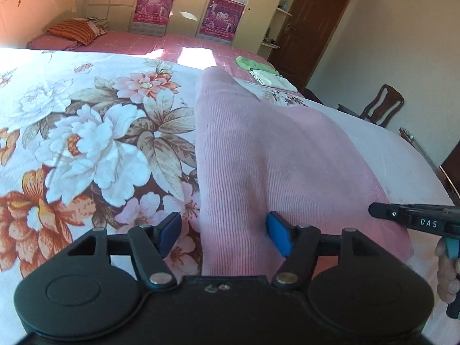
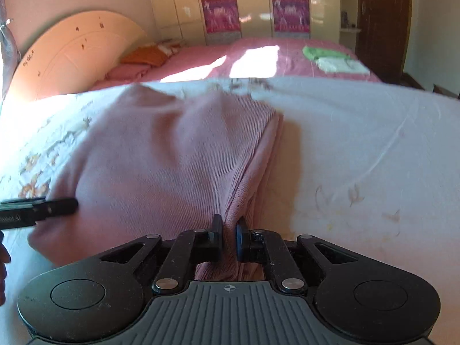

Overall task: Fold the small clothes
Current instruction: 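Fold the bundle over with the right tool while the left tool opens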

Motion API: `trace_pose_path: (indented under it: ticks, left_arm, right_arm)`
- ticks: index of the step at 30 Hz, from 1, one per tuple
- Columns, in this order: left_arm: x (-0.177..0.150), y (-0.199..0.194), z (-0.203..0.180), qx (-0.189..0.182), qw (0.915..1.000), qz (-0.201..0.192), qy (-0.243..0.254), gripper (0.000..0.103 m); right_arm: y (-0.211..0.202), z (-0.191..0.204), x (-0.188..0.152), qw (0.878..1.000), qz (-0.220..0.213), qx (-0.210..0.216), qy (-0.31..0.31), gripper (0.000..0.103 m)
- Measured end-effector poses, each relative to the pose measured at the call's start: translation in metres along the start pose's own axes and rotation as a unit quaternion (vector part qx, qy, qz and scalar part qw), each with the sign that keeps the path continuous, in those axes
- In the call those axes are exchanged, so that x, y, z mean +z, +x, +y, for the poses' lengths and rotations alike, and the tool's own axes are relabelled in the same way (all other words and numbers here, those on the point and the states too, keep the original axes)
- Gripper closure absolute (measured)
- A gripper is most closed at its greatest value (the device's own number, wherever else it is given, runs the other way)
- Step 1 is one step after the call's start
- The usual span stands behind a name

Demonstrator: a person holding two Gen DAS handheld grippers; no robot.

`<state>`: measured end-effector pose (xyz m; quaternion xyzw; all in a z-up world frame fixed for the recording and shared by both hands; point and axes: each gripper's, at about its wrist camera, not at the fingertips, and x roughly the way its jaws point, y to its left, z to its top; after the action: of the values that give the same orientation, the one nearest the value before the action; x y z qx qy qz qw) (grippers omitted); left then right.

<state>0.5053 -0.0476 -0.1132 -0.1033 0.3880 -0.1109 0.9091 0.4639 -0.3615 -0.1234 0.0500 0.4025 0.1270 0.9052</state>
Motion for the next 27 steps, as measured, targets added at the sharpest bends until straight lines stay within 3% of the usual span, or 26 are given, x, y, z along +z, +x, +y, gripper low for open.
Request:
trace_pose_path:
  ticks: [1,2,3,7,10,11,12,15,17,22,25,27]
  left_arm:
    - [0.006,-0.009,0.002,-0.001,0.9997,-0.02,0.013,0.041]
    - [0.012,-0.016,0.005,0.0,0.999,-0.04,0.019,0.043]
    - [0.021,-0.019,0.008,-0.002,0.9985,-0.051,0.021,0.043]
    - [0.062,0.008,0.012,-0.002,0.998,-0.046,0.044,0.043]
    - [0.081,0.04,0.018,-0.003,0.9991,-0.021,0.035,0.044]
    - [0.085,0.05,0.022,-0.009,0.9995,-0.014,0.028,0.042]
    - [0.087,0.058,0.025,-0.008,0.9996,-0.011,0.024,0.042]
    - [0.082,0.07,0.04,0.007,0.9999,-0.013,-0.003,0.038]
    - [0.075,0.075,0.048,0.0,0.9997,-0.012,-0.022,0.034]
    - [0.076,0.067,0.048,-0.003,0.9999,-0.01,-0.011,0.034]
    - [0.073,0.033,0.038,0.003,0.9988,-0.041,0.027,0.039]
    - [0.066,0.02,0.031,-0.012,0.9984,-0.04,0.039,0.039]
  right_arm:
    - [-0.006,-0.001,0.003,1.0,-0.008,-0.001,0.009,0.09]
    - [-0.016,-0.003,0.006,0.999,-0.034,-0.008,0.019,0.072]
    - [-0.023,-0.005,0.01,0.998,-0.057,-0.01,0.022,0.06]
    - [-0.001,-0.017,0.039,0.998,-0.043,-0.01,0.048,0.061]
    - [0.029,-0.028,0.059,0.997,-0.02,-0.004,0.079,0.062]
    - [0.036,-0.031,0.065,0.996,-0.018,0.002,0.089,0.072]
    - [0.037,-0.03,0.068,0.996,-0.029,0.003,0.08,0.097]
    - [0.039,-0.012,0.073,0.997,-0.068,-0.018,-0.014,0.098]
    - [0.057,-0.011,0.067,0.996,-0.056,-0.051,-0.054,0.098]
    - [0.063,-0.027,0.06,0.998,-0.041,-0.042,-0.028,0.098]
    - [0.03,-0.024,0.058,0.996,-0.07,-0.049,-0.025,0.096]
    - [0.007,-0.013,0.053,0.996,-0.078,-0.023,-0.036,0.096]
